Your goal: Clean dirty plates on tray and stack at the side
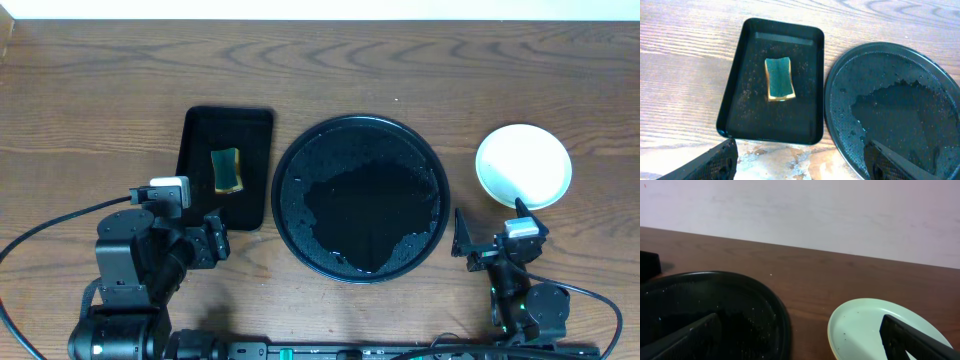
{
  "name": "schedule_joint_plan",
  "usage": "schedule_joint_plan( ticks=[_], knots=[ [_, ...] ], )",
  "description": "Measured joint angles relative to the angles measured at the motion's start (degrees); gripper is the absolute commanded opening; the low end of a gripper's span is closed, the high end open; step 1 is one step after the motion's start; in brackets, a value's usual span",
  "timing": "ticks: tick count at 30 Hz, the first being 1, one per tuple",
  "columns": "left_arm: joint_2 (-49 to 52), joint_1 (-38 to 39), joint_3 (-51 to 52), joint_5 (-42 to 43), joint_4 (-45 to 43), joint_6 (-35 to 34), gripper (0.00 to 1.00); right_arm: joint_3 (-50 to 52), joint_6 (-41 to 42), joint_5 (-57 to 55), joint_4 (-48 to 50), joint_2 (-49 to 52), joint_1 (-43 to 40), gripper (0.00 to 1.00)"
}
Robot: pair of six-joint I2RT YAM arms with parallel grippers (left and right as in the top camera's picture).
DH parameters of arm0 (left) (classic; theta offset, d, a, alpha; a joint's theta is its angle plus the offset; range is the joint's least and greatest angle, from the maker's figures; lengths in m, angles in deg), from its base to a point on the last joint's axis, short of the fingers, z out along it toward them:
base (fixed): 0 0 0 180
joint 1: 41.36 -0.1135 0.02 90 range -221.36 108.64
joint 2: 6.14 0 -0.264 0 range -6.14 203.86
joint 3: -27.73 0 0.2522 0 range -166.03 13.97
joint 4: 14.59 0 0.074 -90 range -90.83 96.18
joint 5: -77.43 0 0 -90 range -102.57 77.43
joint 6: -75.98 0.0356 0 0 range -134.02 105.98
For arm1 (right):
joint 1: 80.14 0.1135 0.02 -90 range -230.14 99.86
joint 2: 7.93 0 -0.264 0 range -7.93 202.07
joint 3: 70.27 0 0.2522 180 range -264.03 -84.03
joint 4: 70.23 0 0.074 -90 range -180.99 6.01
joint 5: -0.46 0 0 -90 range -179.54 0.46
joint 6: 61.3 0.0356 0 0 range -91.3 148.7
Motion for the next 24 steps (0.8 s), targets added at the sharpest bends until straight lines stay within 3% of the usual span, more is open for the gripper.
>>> schedule_joint_plan(
  ticks=[24],
  knots=[
    [-0.9,0.0,0.31,-0.33,0.92,0.02,0.81,0.0,0.02,0.0,0.0,0.0,0.0,0.99]
  ],
)
